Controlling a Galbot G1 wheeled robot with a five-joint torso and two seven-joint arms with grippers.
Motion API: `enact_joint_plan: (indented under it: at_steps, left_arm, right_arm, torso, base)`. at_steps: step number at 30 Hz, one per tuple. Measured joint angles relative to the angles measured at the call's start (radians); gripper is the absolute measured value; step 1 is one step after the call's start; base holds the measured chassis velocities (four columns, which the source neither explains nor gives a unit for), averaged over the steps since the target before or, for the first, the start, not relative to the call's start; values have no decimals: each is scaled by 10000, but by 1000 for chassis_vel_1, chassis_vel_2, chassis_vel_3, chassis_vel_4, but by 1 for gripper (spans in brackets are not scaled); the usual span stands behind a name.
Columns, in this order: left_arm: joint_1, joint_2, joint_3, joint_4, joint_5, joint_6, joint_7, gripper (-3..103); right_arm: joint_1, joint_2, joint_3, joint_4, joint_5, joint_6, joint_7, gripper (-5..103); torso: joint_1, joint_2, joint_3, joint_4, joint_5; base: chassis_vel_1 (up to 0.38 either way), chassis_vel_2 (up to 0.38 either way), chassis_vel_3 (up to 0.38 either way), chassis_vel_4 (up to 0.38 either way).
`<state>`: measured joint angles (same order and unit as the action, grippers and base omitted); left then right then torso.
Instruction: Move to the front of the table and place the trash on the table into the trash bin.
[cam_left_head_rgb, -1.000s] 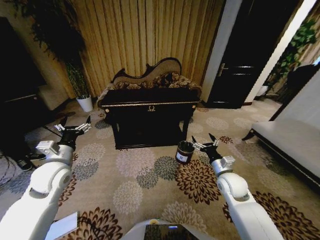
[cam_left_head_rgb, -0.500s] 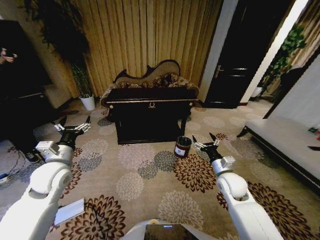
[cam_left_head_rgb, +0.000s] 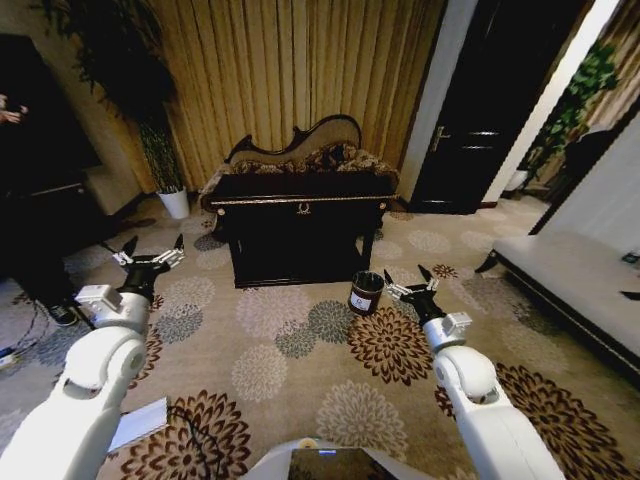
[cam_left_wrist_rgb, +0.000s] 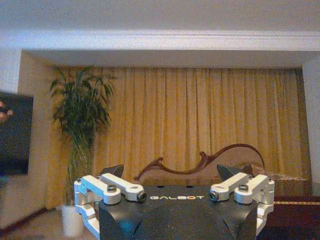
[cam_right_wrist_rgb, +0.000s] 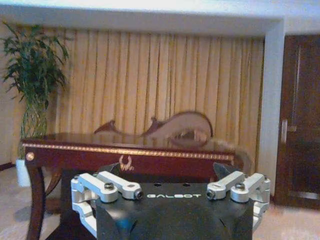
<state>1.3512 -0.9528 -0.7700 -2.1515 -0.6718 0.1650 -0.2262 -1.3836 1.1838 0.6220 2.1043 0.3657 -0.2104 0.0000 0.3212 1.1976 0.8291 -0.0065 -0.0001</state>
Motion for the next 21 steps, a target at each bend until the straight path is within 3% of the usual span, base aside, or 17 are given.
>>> enact_joint_plan:
  at_steps: [2,10,21]
  left_arm:
    - [96,-182,-67,297,-509,-58,136,100]
    - [329,-381,-142,446,-691,-64,433,100]
    - [249,-169,-232,123,-738,146,462,100]
  right_arm:
    - [141,61,113,239,487,-618,0,100]
    - [563,-165,108,361,695,-846,1,100]
    - [501,-460,109,837,1200,-925,1,100]
  torso:
    - [2,-1,2,-3,-1]
    - [3,-1,2,1,-1]
    - [3,-2,2,-1,1]
  base:
    - [0,0,0,0]
    - [0,0,0,0]
    - [0,0,0,0]
